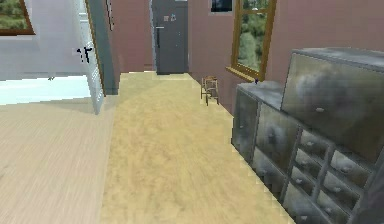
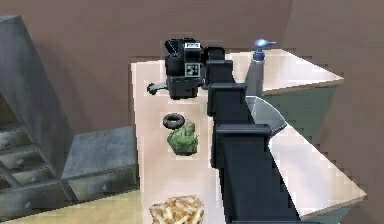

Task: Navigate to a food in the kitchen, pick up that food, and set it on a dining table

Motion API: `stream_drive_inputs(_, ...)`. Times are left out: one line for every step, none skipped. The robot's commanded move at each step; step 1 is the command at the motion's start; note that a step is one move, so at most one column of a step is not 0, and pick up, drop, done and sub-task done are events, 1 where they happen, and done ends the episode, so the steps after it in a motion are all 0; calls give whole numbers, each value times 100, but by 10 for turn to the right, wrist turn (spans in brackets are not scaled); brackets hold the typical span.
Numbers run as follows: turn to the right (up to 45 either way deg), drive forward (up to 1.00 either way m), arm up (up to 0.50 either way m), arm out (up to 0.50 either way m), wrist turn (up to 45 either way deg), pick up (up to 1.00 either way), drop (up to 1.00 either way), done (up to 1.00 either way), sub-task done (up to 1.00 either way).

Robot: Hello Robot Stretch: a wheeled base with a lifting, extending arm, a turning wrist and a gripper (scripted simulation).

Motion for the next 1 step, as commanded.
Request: stream_drive_inputs(0,0,-14,0,0,0,0,0,0)
